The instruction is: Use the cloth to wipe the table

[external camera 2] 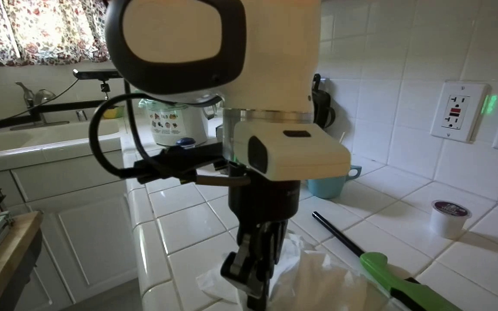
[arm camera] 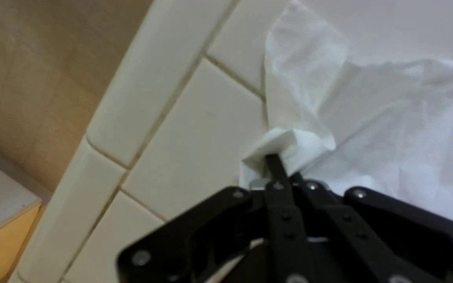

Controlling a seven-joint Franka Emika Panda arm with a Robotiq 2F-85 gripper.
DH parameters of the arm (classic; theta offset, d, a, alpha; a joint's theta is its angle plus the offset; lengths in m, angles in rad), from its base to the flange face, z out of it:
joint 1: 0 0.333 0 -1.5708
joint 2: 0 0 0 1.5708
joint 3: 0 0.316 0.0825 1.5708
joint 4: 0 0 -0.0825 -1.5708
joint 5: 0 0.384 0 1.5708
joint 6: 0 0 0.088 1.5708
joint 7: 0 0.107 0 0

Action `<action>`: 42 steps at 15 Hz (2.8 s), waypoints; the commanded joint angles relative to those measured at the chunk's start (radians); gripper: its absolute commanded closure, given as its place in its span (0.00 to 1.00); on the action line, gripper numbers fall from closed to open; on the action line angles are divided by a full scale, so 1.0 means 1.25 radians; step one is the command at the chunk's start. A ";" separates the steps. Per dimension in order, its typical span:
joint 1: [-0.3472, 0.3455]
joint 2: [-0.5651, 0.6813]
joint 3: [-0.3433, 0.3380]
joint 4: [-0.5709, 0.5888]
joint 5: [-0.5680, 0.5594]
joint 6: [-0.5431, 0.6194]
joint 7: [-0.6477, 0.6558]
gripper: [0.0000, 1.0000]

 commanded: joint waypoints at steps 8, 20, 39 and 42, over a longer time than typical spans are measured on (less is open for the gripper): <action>-0.027 0.019 0.108 0.009 0.130 0.208 -0.059 1.00; -0.044 -0.063 0.053 -0.125 0.146 0.091 -0.078 1.00; -0.135 -0.052 0.220 -0.098 0.281 0.193 -0.267 1.00; -0.144 -0.081 0.210 -0.115 0.309 0.074 -0.316 1.00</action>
